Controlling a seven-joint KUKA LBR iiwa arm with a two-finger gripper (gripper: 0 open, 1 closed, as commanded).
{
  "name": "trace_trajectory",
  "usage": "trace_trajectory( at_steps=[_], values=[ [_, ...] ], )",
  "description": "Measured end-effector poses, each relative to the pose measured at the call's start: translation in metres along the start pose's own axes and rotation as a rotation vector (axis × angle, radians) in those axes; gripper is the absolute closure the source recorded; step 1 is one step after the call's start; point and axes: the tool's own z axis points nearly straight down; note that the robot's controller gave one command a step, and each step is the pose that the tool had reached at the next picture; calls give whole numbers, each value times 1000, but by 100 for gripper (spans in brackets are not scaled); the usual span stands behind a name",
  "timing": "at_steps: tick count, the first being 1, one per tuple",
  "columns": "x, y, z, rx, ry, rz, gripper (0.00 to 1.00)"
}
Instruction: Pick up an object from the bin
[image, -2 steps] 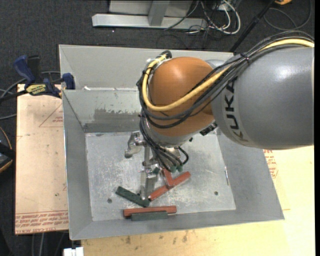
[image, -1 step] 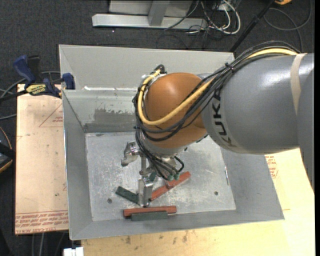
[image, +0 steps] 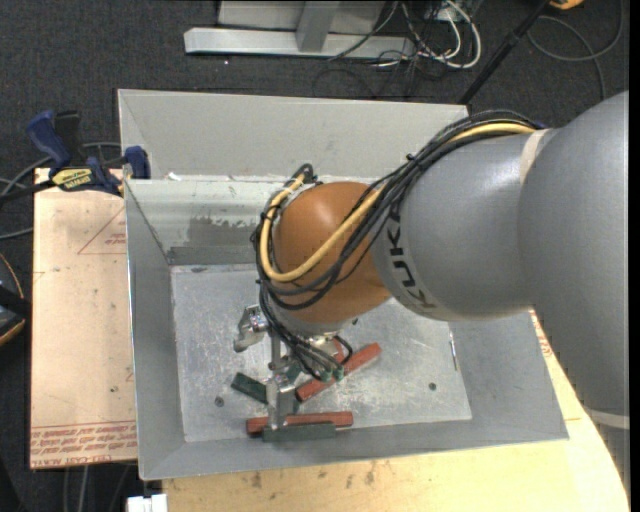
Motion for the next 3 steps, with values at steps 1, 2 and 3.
trace_trajectory(
  at_steps=[1, 2, 3],
  values=[
    [4, -26, 63, 0, 2, 36, 100],
    [4, -26, 63, 0, 2, 36, 100],
    [2, -39, -119, 1, -5, 33, 100]
  ],
)
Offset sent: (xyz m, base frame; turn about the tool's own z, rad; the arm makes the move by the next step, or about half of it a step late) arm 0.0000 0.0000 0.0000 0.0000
